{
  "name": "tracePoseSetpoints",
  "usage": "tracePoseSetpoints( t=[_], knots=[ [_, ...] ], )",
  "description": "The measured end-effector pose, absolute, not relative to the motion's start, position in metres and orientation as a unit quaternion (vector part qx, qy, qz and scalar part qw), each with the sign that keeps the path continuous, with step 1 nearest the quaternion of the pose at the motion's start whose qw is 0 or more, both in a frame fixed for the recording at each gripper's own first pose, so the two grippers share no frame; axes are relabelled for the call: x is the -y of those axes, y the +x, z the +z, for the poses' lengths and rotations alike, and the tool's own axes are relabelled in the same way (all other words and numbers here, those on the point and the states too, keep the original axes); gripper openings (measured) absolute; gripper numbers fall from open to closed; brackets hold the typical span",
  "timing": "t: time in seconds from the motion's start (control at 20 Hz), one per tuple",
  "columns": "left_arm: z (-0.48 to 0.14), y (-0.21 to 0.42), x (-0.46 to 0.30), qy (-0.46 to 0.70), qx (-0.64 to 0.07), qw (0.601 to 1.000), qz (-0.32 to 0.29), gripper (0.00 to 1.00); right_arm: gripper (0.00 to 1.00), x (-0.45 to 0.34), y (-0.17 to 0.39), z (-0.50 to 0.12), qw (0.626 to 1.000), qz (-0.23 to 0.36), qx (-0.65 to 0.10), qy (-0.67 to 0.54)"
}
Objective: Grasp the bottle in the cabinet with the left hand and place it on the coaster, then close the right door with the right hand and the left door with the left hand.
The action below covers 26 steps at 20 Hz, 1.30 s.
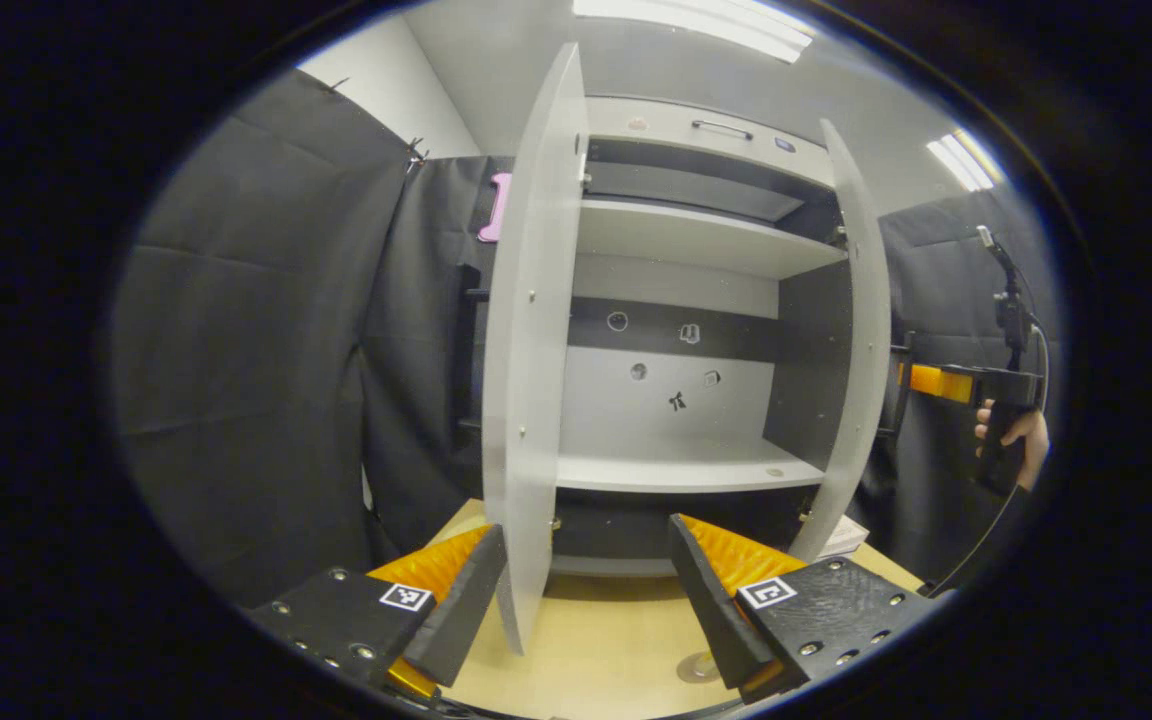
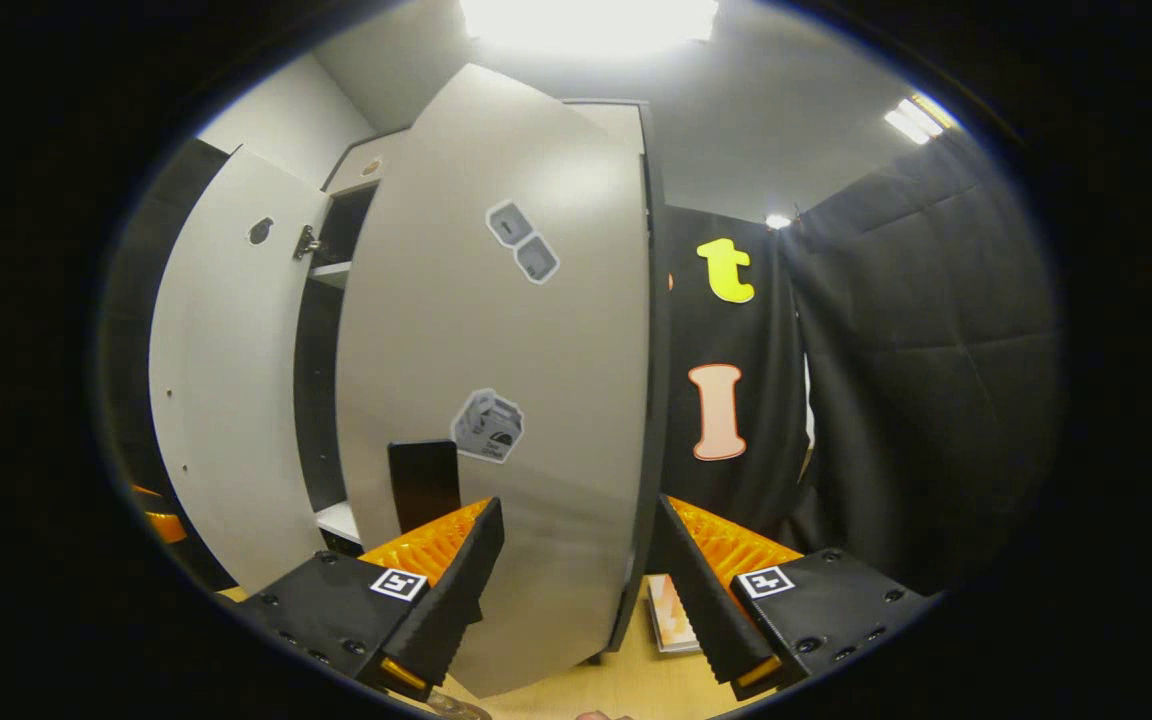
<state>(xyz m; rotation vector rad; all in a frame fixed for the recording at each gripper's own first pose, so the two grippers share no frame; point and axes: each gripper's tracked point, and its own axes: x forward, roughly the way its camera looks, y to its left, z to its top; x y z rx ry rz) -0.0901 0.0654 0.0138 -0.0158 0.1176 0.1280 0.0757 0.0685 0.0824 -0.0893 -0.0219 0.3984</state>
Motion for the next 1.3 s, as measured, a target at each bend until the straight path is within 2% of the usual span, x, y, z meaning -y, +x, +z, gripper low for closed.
tracePoseSetpoints(
  t=[0.2,0.25,0.3,0.35,0.4,0.45,0.65,0.75,0.8,0.85,0.9,0.95,1.05,1.1,1.3],
  knots=[
    [0.015,-0.107,-0.109,-0.028,-0.045,0.994,0.093,0.95,0.96,-0.079,0.073,0.078,0.980,0.194,0.014,-0.033],
    [0.018,-0.110,-0.121,-0.029,-0.041,0.994,0.100,0.95,0.92,-0.082,0.071,0.074,0.981,0.193,0.008,-0.031],
    [0.023,-0.112,-0.133,-0.028,-0.034,0.993,0.106,0.95,0.96,-0.083,0.070,0.071,0.982,0.189,0.002,-0.029],
    [0.030,-0.113,-0.145,-0.024,-0.025,0.993,0.111,0.95,0.96,-0.083,0.070,0.067,0.983,0.184,-0.006,-0.028],
    [0.038,-0.117,-0.158,-0.016,-0.015,0.992,0.121,1.00,0.96,-0.084,0.073,0.060,0.983,0.180,-0.016,-0.026],
    [0.047,-0.120,-0.174,-0.008,-0.007,0.991,0.130,0.95,0.96,-0.085,0.073,0.055,0.984,0.177,-0.026,-0.021],
    [0.068,-0.114,-0.218,0.008,0.003,0.989,0.151,0.95,0.96,-0.080,0.070,0.039,0.986,0.162,-0.051,0.002],
    [0.077,-0.108,-0.242,0.012,0.004,0.987,0.163,1.00,0.96,-0.074,0.066,0.032,0.987,0.151,-0.055,0.010],
    [0.081,-0.101,-0.250,0.011,0.003,0.987,0.162,1.00,0.96,-0.070,0.065,0.027,0.988,0.142,-0.056,0.009],
    [0.084,-0.093,-0.257,0.008,0.000,0.987,0.157,0.95,0.97,-0.066,0.065,0.022,0.989,0.134,-0.060,0.006],
    [0.085,-0.085,-0.263,0.007,-0.006,0.988,0.151,0.95,0.97,-0.061,0.062,0.016,0.990,0.127,-0.065,0.004],
    [0.087,-0.077,-0.268,0.008,-0.011,0.989,0.146,1.00,0.97,-0.057,0.060,0.011,0.990,0.122,-0.070,0.005],
    [0.094,-0.060,-0.274,0.014,-0.011,0.992,0.127,1.00,0.96,-0.048,0.055,0.003,0.991,0.110,-0.075,0.002],
    [0.098,-0.053,-0.272,0.018,-0.010,0.993,0.115,0.95,0.97,-0.041,0.053,-0.001,0.992,0.101,-0.077,-0.001],
    [0.114,-0.020,-0.262,0.000,0.005,0.998,0.061,0.95,0.96,-0.027,0.046,-0.012,0.993,0.078,-0.086,0.005]
  ],
)
